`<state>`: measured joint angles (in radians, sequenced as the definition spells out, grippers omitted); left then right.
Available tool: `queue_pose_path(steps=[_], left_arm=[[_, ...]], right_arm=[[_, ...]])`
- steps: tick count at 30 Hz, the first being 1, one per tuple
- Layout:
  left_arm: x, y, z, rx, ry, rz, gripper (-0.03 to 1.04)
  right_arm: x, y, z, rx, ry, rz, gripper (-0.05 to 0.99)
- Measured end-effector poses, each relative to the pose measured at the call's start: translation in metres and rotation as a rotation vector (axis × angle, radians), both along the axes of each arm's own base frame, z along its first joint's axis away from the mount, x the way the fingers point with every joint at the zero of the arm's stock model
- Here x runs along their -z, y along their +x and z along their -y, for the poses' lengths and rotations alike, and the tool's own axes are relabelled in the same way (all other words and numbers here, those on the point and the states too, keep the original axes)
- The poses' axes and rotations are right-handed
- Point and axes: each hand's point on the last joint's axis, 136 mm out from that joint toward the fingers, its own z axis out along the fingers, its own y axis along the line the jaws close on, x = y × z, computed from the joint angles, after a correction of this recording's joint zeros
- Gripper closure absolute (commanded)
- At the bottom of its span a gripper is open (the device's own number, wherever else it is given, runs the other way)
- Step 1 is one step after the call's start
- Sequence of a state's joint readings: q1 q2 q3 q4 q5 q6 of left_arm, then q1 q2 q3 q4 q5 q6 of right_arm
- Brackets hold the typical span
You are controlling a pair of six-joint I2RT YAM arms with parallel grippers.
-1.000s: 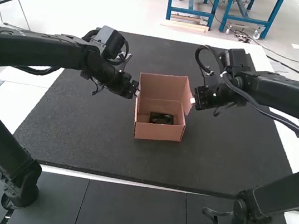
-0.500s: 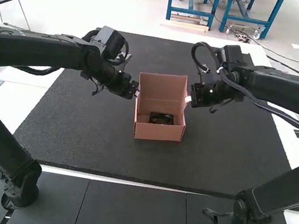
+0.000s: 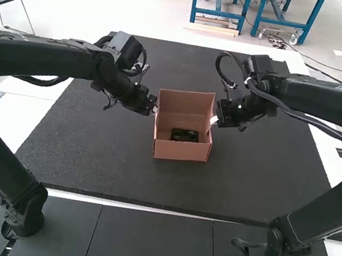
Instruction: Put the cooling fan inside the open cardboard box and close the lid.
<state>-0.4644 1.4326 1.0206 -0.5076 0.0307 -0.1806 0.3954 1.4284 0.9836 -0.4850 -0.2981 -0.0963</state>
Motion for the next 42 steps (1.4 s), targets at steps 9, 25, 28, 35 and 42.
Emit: queue_pose_path(steps=[9,25,28,35,42], left_arm=[[-0.002,-0.01,-0.002,0.013,0.001,-0.026,0.05],[-0.009,-0.017,-0.02,-0.016,0.007,-0.04,0.05],[-0.011,-0.015,-0.023,-0.028,0.004,-0.034,0.05],[-0.039,0.004,-0.024,-0.049,-0.03,0.041,0.05],[-0.074,0.018,-0.018,-0.048,-0.064,0.118,0.05]], right_arm=[[0.006,-0.009,0.004,-0.009,-0.021,-0.041,0.95],[0.026,-0.022,0.01,-0.024,-0.054,-0.085,0.74],[0.027,-0.024,0.011,-0.02,-0.058,-0.095,0.37],[0.011,-0.023,0.01,-0.023,-0.063,-0.104,0.21],[-0.031,-0.029,0.013,-0.011,-0.024,-0.019,0.21]])
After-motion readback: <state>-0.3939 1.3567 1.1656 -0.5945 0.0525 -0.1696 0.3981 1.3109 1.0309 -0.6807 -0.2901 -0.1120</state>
